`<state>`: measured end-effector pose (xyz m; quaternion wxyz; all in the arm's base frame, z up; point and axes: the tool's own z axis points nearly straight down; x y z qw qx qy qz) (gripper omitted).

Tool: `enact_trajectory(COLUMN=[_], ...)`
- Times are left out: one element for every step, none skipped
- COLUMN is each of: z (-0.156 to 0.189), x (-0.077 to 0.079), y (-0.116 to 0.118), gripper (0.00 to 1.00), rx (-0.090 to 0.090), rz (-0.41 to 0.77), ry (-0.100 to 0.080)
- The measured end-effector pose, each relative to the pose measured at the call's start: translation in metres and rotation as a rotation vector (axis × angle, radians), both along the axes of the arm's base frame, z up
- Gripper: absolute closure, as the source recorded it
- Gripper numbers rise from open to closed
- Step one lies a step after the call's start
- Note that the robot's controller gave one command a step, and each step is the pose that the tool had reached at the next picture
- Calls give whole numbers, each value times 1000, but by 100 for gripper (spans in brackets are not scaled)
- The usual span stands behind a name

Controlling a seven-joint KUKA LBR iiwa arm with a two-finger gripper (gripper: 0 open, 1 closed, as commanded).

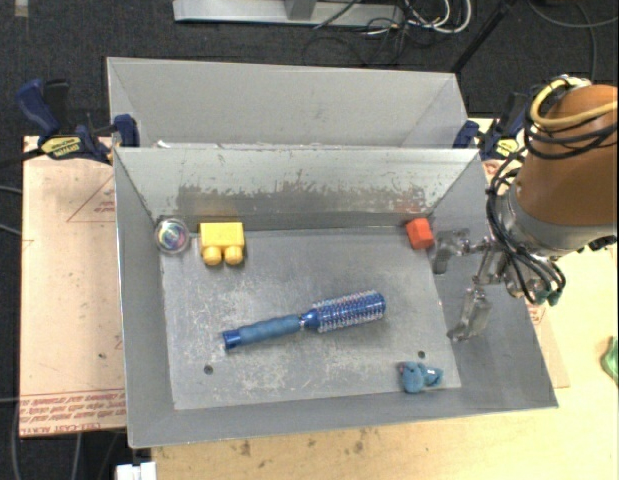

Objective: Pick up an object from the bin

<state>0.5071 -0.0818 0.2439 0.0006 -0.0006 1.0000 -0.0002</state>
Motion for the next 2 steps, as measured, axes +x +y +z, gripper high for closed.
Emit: enact_trajectory(z=[-119, -159], x=[12, 70], y=[66, 97], gripper=[0, 0], rx=[4, 3], rz=[186, 199], ry=[6, -5])
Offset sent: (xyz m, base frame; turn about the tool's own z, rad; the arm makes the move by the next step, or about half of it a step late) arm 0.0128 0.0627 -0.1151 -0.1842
